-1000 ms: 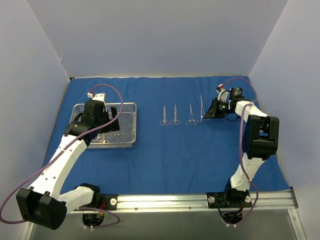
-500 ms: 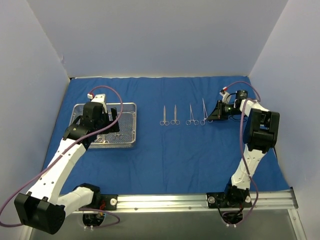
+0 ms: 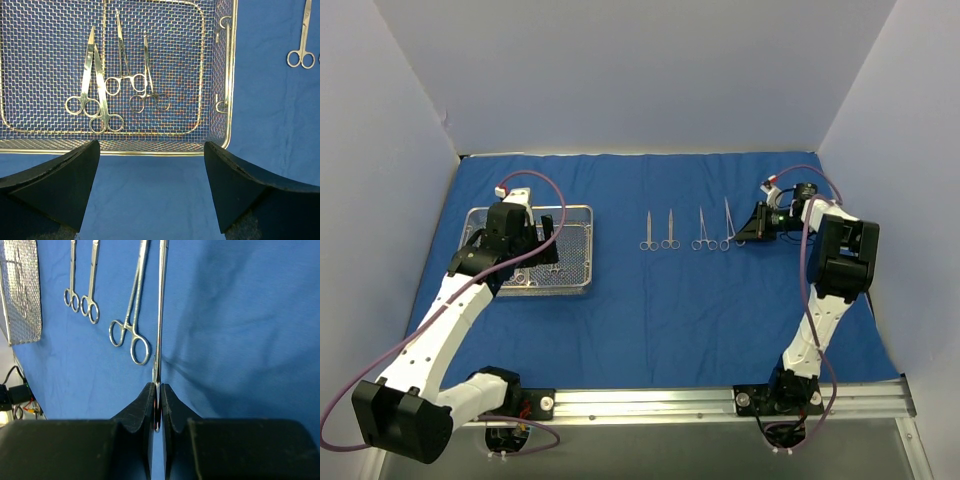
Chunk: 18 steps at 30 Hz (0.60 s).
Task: Open and lay out the surgical kit
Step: Place the medical item in the surgical kit.
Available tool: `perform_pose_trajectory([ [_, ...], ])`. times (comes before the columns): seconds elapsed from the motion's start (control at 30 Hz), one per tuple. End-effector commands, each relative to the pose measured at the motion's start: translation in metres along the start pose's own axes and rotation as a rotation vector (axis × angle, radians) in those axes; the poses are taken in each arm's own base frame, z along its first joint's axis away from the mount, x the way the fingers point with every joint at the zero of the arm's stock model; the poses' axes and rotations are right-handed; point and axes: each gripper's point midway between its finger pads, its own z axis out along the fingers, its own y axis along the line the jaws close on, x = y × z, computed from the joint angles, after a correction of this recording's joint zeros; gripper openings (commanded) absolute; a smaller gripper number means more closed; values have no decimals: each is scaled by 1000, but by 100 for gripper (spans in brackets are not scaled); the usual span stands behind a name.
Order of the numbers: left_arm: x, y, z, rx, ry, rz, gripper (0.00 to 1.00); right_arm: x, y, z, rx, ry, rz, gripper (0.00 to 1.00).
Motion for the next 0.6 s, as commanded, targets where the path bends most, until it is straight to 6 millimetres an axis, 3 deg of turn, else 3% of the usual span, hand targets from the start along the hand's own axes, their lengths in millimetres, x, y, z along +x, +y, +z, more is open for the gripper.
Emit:
perform_pose_trajectory([
  [0.0, -11, -2, 2, 17, -39, -1, 94, 3, -19, -7, 40, -14, 37, 3],
  [0.57, -10, 0, 5, 14, -31, -6, 94, 9, -36, 2, 50, 0, 83, 6],
])
